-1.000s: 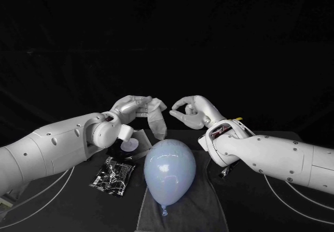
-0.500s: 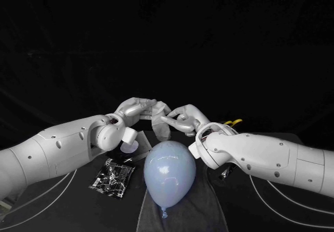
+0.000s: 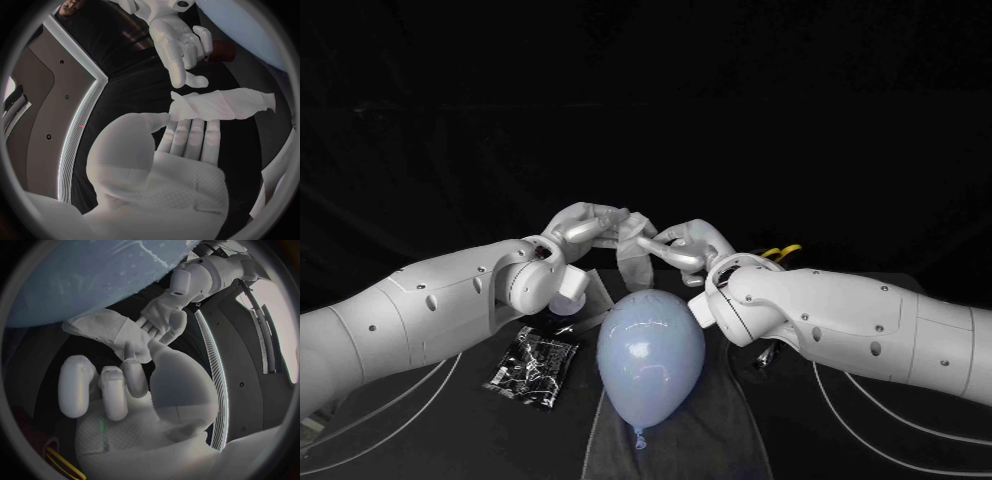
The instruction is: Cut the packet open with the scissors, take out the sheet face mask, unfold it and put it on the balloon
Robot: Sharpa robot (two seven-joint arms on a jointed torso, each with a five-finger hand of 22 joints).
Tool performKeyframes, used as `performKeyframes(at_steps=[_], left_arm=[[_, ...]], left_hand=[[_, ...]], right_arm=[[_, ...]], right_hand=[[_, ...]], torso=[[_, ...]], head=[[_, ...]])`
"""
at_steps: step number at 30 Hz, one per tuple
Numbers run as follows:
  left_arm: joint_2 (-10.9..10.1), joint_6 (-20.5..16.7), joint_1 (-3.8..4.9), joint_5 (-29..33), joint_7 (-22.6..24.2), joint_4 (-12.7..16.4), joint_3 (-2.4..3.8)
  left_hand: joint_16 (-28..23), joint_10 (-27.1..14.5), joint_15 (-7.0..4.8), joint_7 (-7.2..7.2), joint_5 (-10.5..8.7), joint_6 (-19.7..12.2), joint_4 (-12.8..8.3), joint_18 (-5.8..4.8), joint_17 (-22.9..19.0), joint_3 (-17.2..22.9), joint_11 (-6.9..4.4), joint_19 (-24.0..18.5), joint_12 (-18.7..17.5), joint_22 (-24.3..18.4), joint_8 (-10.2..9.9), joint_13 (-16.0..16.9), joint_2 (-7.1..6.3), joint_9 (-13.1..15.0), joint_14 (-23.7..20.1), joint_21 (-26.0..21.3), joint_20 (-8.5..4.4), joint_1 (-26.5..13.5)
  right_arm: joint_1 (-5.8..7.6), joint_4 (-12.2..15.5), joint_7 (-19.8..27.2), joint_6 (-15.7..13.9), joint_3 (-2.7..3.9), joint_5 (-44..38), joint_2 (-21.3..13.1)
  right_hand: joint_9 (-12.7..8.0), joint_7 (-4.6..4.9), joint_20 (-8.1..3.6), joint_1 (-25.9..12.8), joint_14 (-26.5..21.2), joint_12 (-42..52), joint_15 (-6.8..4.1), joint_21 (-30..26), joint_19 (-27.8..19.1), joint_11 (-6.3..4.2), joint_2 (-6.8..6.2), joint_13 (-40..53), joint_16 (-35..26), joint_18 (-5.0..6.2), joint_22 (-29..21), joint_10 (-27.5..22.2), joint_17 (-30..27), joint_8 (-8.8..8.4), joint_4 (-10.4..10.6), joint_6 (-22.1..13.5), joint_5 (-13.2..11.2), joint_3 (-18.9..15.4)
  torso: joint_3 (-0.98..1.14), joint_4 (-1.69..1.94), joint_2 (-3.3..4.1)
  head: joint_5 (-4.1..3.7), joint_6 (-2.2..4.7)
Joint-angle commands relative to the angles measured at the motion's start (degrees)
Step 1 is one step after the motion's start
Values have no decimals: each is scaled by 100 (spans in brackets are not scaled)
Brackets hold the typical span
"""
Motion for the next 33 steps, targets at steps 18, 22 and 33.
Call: performKeyframes(at_steps=[18, 22, 33], left_arm=[[27, -548, -39, -576, 170, 109, -1], [31, -578, -47, -658, 169, 132, -1], [29, -585, -56, -784, 166, 238, -1]], left_hand=[[-33, -56, 18, -7, 21, -45, -4, 46, -7, 63, 6, -39, -31, -7, 7, -12, -1, 5, -66, -9, 30, 81], [-35, -62, 20, -6, 21, -48, -6, 45, -9, 66, 7, -48, -30, -8, 6, -13, -4, 5, -72, -13, 34, 86], [-35, -68, 21, -5, 20, -50, -8, 44, -10, 68, 9, -56, -30, -9, 5, -13, -8, 5, -78, -17, 36, 91]], right_arm=[[7, 199, 359, -225, 88, 324, -148], [7, 165, 428, -264, 94, 416, -87], [7, -27, 419, -260, 107, 496, 53]], right_hand=[[178, 11, -44, 216, 587, 150, -8, 66, 71, 8, -64, 658, 25, 91, 1099, 65, 1506, 54, 44, -273, 19, -267], [207, 28, -35, 243, 587, 160, 5, 87, 80, 24, -43, 664, 25, 86, 1106, 63, 1506, 51, 64, -335, 20, -311], [241, 52, -20, 281, 587, 131, 23, 55, 70, 46, -16, 643, 25, 92, 1099, 32, 1506, 41, 86, -418, 19, -367]], torso=[[-3, 8, -1], [-5, 7, -1], [-5, 5, -3]], head=[[-18, -35], [-23, -42], [-18, -40]])
